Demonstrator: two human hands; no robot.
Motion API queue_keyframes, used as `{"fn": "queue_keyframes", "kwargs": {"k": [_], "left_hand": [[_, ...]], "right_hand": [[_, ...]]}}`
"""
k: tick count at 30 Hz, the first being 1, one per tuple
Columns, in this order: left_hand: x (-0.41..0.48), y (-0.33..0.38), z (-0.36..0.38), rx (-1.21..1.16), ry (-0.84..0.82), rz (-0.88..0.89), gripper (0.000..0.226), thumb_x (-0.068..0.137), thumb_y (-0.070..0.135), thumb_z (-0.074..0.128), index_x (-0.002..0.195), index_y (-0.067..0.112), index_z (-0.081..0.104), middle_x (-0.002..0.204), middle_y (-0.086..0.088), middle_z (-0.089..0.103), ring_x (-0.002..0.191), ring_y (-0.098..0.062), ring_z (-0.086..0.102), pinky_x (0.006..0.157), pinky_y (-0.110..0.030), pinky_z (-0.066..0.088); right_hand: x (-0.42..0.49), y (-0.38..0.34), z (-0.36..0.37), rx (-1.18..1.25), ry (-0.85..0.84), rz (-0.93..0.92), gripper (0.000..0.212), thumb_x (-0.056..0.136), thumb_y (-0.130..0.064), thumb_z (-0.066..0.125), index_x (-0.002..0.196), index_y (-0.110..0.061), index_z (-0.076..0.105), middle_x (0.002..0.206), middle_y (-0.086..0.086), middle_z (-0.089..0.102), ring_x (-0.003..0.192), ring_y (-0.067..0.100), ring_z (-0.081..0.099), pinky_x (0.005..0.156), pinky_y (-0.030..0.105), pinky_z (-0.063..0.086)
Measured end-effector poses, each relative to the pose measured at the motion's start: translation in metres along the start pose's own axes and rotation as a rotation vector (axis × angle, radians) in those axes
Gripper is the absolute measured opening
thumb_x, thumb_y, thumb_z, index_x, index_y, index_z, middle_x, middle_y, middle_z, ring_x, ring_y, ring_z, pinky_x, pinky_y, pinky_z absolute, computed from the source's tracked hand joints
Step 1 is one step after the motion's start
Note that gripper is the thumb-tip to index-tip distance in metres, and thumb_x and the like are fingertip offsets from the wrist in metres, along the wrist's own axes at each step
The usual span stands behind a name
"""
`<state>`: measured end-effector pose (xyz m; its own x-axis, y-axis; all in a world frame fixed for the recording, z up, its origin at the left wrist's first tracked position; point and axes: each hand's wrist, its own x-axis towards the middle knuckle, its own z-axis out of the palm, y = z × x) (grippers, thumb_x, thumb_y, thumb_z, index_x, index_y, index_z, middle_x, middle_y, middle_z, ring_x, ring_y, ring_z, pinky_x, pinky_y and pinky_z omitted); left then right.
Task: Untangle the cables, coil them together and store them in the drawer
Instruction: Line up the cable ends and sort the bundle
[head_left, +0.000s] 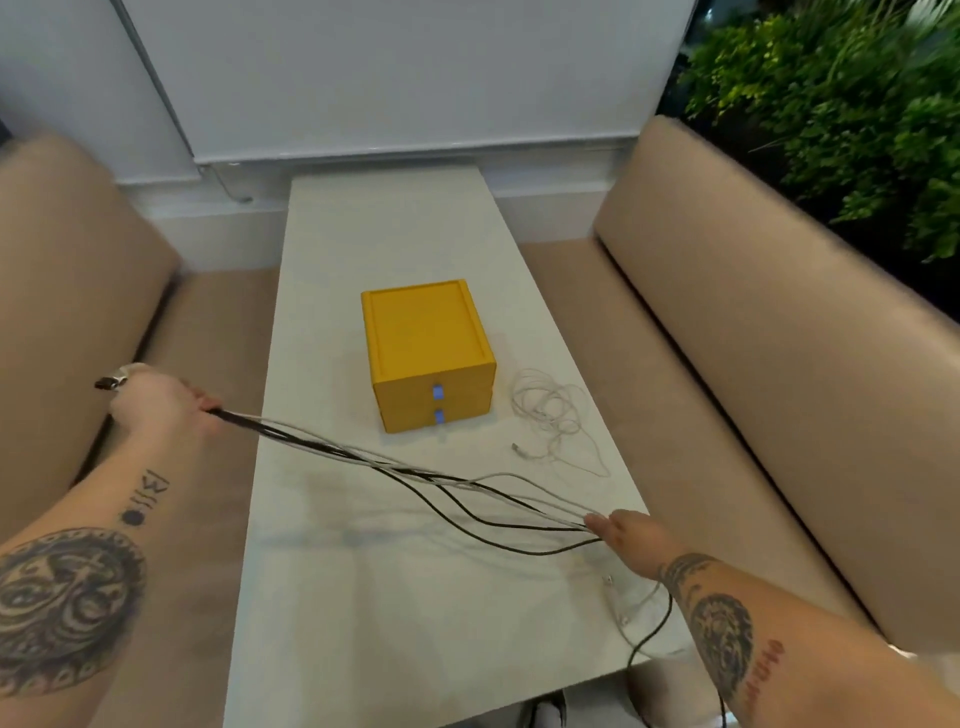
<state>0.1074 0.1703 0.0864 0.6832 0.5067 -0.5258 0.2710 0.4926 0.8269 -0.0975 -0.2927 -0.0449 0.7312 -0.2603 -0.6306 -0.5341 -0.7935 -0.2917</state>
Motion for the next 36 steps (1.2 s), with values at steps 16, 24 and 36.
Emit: {"fn": "queue_keyframes", "kwargs": {"k": [16, 24, 36], "left_hand": [[-0.029, -0.036, 0.023, 0.055, -0.079, -0.015, 0.035, 0.102, 0.039, 0.039, 0.07, 0.025, 0.037, 0.068, 0.008, 0.035, 0.051, -0.008, 0.034, 0.046, -0.022, 0.029], [-0.049, -0.05, 0.023, 0.008, -0.079, 0.067, 0.047, 0.103, 0.049, 0.043, 0.064, 0.025, 0.031, 0.054, 0.009, 0.025, 0.039, -0.009, 0.015, 0.038, -0.022, 0.007], [-0.05, -0.005, -0.013, 0.305, -0.261, -0.229, 0.041, 0.107, 0.038, 0.038, 0.069, 0.024, 0.032, 0.044, 0.01, 0.025, 0.028, -0.002, 0.02, 0.028, -0.012, 0.009]], "right_hand": [[0.041, -0.05, -0.043, 0.028, 0.47, -0.163, 0.031, 0.102, -0.038, 0.042, 0.088, -0.015, 0.058, 0.088, 0.003, 0.061, 0.083, 0.023, 0.056, 0.073, 0.034, 0.045], [0.106, -0.094, -0.044, -0.297, 0.286, -0.342, 0.032, 0.099, -0.035, 0.05, 0.125, -0.032, 0.067, 0.126, -0.002, 0.066, 0.119, 0.023, 0.055, 0.096, 0.036, 0.041], [0.123, -0.099, -0.007, -0.451, 0.229, -0.25, 0.044, 0.099, -0.057, 0.039, 0.112, -0.023, 0.065, 0.114, 0.001, 0.068, 0.107, 0.023, 0.061, 0.089, 0.035, 0.039]]}}
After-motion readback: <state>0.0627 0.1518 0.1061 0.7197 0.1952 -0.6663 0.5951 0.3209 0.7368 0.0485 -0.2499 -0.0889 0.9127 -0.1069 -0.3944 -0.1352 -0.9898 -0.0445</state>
